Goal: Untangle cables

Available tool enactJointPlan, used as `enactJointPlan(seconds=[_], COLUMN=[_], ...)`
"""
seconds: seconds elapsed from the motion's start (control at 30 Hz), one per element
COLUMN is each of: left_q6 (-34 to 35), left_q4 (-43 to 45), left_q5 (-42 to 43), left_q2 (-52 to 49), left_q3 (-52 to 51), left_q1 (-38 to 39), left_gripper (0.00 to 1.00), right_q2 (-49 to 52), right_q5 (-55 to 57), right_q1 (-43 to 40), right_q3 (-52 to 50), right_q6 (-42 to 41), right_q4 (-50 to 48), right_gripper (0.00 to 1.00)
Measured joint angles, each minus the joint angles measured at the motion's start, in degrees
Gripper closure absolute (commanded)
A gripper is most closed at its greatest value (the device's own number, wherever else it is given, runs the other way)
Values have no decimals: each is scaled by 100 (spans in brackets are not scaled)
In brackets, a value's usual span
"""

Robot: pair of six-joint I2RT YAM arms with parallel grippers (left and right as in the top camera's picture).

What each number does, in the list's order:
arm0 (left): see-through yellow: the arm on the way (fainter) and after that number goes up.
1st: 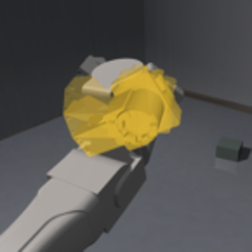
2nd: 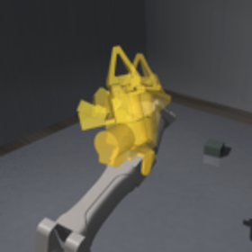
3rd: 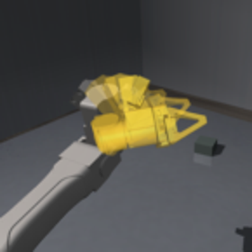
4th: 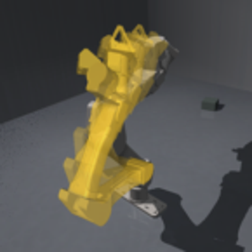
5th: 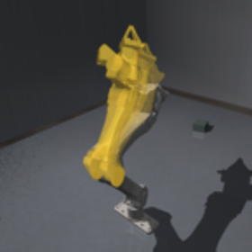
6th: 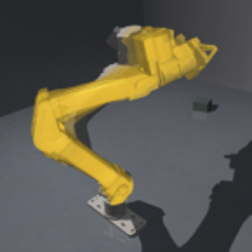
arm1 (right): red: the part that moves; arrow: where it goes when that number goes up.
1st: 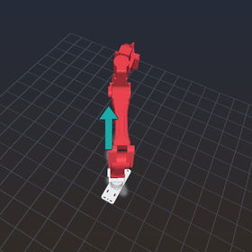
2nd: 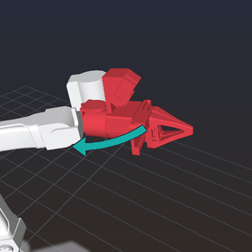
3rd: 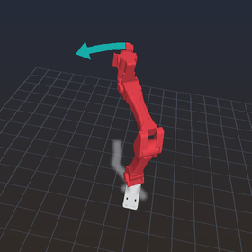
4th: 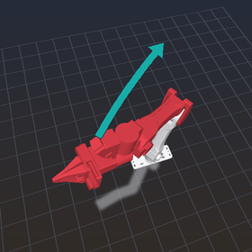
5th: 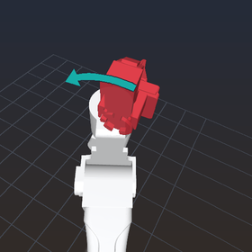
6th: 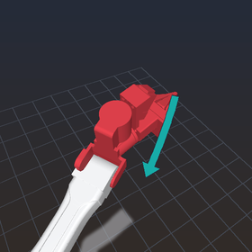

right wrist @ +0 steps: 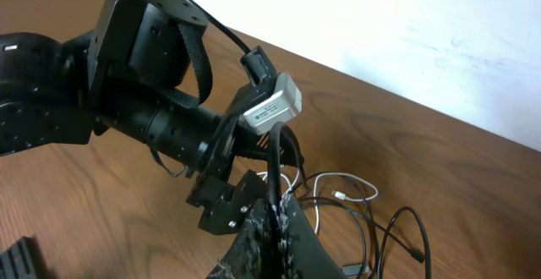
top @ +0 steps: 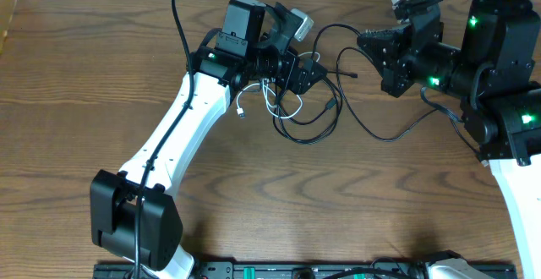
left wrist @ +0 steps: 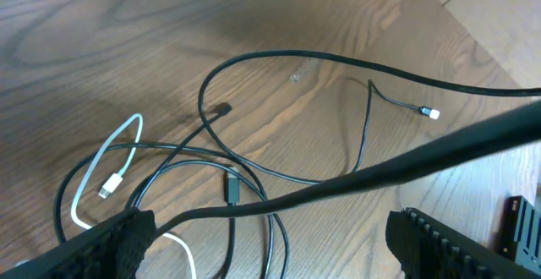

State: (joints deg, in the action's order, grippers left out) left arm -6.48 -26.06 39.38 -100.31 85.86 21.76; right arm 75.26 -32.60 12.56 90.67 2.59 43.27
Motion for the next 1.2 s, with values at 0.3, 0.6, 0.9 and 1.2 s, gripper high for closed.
enactJointPlan(seconds=[0.3,0.6,0.9,1.2], left_q6=[-46,-90,-57,66], left_q4=[599,887,844,682], left_q5=[50,-719,-1447,-1878], left_q2=[-566,-1176,-931,1252], left_q3=[0,0,0,46], left_q1=[33,44,-149,-385], left_gripper=[17,89,93,93], right_q2=[0,0,15,597], right_q5=[0,7,280,389], right_q1=[0,0,0,0], right_q3=[0,0,0,0], right_q6=[2,2,2,-11], right_q4=[37,90,227,275], right_gripper=[99,99,99,99])
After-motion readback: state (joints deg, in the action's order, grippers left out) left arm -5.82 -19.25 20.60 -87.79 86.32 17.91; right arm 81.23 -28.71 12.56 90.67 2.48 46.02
